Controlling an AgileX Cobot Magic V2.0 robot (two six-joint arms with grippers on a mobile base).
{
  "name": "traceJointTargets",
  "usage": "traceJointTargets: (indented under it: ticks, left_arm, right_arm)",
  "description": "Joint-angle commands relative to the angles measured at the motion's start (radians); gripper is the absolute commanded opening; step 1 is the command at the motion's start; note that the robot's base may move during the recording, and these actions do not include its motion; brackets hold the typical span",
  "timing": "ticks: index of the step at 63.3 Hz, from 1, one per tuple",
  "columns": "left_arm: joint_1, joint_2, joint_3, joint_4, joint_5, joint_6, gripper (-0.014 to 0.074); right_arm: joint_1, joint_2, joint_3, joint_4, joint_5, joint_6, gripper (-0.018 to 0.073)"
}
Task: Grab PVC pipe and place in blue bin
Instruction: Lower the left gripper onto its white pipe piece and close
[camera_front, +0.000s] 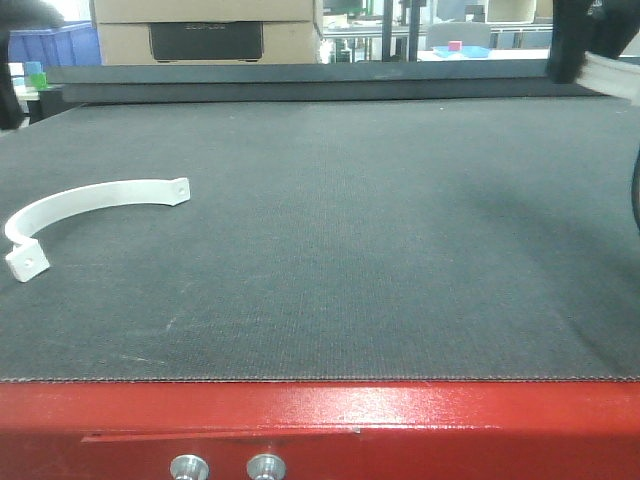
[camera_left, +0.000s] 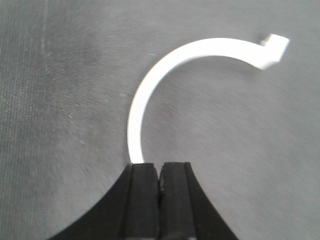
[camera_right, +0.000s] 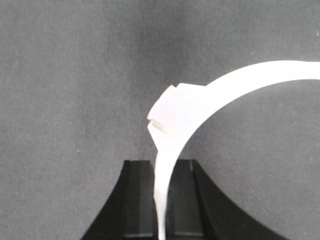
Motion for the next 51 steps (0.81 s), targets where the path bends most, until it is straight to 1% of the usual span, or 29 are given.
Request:
traceJointTargets:
  ticks: [1,4,8,19,22,28,33,36,39,42,51]
  left_arm:
    - [0.017,0.059,-0.049,-0.035,0.027,0.079,-0.0111]
    - [0.017,0.092,-0.067,-0.035,0.048,0.111,-0.0111]
    - [0.017,0.123,-0.090,-0.035,0.073,0.130,-0.0111]
    - [0.017,0.175,-0.099,-0.035,0.072,0.130,-0.0105]
    - [0.017,0.182,-0.099,-0.035,0.072,0.130,-0.0078]
    - [0.017,0.186,-0.099,-0.032,0.072,0.130,0.0024]
    - [0.017,0.186,-0.099,-0.023,0.072,0.130,0.0129]
    - [0.017,0.186,-0.099,-0.014,0.067,0.113,0.0181]
    - [0.017,0.187,-0.099,-0.004,0.065,0.084,0.0202]
    - [0.017,0.190,-0.097,0.009,0.054,0.056,0.0202]
    - [0.017,0.214,-0.097,0.009,0.049,0.051,0.0202]
  right_arm:
    - [0.000,-0.012,-0.002,-0.012,0.003,-0.016,-0.0169]
    - [0.000,-0.012,-0.002,-0.012,-0.005,-0.016,-0.0169]
    - [0.000,-0.012,-0.002,-0.009,-0.018,-0.016,-0.0169]
    - [0.000,-0.012,-0.002,0.008,-0.035,-0.016,-0.0169]
    - [0.000,-0.012,-0.002,0.008,-0.035,-0.016,-0.0169]
    - [0.000,-0.012,0.000,0.008,-0.035,-0.016,-0.0169]
    - [0.000,-0.012,0.000,0.008,-0.035,-0.016,-0.0169]
    - [0.000,-0.012,0.000,0.008,-0.035,-0.016,-0.0169]
    - [0.000,-0.012,0.000,0.010,-0.035,-0.016,-0.0169]
    - [0.000,-0.012,0.000,0.010,-0.035,-0.016,-0.0169]
    - [0.000,-0.012,0.000,0.015,-0.035,-0.016,-0.0169]
